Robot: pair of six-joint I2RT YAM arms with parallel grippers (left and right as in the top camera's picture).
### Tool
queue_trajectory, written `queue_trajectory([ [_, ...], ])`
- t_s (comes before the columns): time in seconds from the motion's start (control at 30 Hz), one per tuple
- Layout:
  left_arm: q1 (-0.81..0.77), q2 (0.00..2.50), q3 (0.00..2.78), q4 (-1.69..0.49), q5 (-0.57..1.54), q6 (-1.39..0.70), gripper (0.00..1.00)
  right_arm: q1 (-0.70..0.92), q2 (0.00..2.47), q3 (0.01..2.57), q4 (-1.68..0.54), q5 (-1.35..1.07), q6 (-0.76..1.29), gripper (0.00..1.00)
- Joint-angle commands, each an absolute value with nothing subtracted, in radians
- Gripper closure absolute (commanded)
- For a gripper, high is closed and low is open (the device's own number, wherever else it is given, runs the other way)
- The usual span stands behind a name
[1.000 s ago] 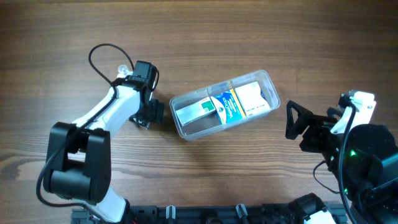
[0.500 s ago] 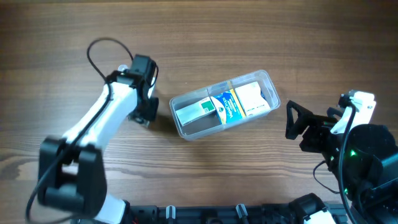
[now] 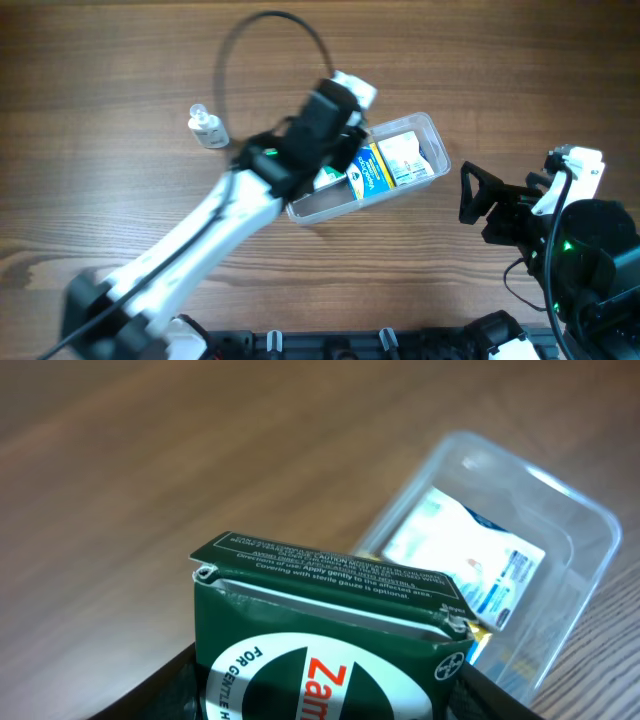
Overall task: Pack container
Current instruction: 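Place the Zam-Buk tin into the container's middle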
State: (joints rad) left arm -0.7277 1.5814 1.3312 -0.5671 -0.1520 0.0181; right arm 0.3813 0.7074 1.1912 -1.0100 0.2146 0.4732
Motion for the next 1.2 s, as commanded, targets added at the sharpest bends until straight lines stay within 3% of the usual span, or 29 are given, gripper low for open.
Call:
queue_trajectory([
  [0.0, -0.795, 1.762, 1.333, -0.502, -0.124, 0.063, 0.37, 0.377, 0.71, 1.196, -1.008, 0.232, 0.473, 0.0],
  [0.17, -0.873, 1.917, 1.333, -0.485, -0.102, 0.228, 0.34, 0.377, 0.71, 1.196, -1.008, 0.232, 0.474, 0.0],
  [0.43, -0.855, 1.921, 1.333, -0.482, -0.149, 0.284, 0.29, 0.377, 0.71, 1.196, -1.008, 0.232, 0.473, 0.0],
  [0.6, -0.862, 1.884, 1.334, -0.495, -0.155, 0.237, 0.11, 0.377, 0.71, 1.196, -1.008, 0.232, 0.473, 0.0],
  [0.83, -0.861, 1.747, 1.336, -0.646, -0.154, 0.06, 0.11, 0.377, 0.71, 1.196, -1.008, 0.232, 0.473, 0.0],
  [0.9, -0.861, 1.703, 1.336, -0.716, -0.153, -0.015, 0.2, 0.377, 0.71, 1.196, -1.008, 0.232, 0.473, 0.0],
  [0.97, -0.861, 1.66, 1.336, -0.782, -0.146, -0.067, 0.44, 0.377, 0.71, 1.196, -1.008, 0.232, 0.473, 0.0],
  [1.0, -0.861, 1.644, 1.336, -0.82, -0.147, -0.075, 0.52, 0.377, 0.71, 1.196, -1.008, 0.232, 0.473, 0.0],
  [1.07, -0.854, 1.628, 1.336, -0.889, -0.156, -0.106, 0.53, 0.377, 0.71, 1.196, -1.008, 0.232, 0.473, 0.0],
  [1.1, -0.842, 1.629, 1.335, -0.927, -0.158, -0.134, 0.68, 0.377, 0.71, 1.196, -1.008, 0.232, 0.473, 0.0],
  [1.17, -0.81, 1.642, 1.332, -0.958, -0.15, -0.189, 0.87, 0.377, 0.71, 1.196, -1.008, 0.232, 0.473, 0.0],
])
